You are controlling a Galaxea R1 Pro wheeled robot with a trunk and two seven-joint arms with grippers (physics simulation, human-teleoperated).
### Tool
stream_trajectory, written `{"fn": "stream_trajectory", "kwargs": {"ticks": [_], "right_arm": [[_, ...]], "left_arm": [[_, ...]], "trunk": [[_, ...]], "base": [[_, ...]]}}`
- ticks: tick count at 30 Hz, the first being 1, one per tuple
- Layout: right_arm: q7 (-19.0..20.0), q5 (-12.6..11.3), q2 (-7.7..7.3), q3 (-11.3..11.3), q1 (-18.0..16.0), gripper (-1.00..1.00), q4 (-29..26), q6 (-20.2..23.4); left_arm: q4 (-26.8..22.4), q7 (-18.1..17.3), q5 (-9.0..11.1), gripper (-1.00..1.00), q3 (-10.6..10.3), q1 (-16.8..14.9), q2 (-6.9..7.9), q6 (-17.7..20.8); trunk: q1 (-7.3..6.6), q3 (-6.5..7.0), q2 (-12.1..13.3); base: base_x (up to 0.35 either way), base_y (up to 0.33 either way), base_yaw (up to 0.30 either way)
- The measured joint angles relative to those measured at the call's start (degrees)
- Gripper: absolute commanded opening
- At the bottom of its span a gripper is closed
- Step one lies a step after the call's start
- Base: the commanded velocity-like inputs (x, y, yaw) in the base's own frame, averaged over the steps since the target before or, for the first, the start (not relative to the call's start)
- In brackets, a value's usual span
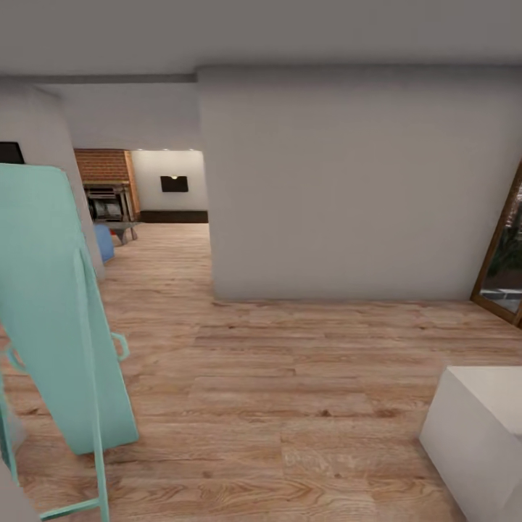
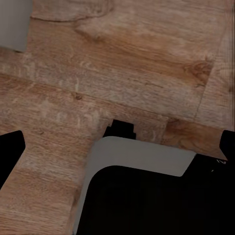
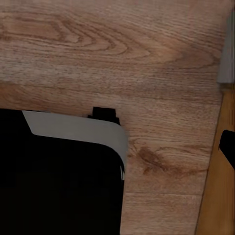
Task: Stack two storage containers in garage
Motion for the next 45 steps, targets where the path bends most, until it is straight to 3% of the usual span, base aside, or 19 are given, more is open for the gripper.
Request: {"fn": "stream_trajectory", "kwargs": {"ticks": [18,45], "right_arm": [[0.0,0.0,0.31,-0.3,0.0,1.00,0.0,-0.1],[0.0,0.2,0.23,-0.2,0.0,1.00,0.0,-0.1]], "left_arm": [[0.0,0.0,0.0,1.00,0.0,0.0,0.00,-0.1],[0.0,0.0,0.0,1.00,0.0,0.0,0.00,-0.1]], "trunk": [[0.00,0.00,0.0],[0.00,0.00,0.0]], "base": [[0.322,-0.091,0.000],[0.322,-0.002,0.000]]}}
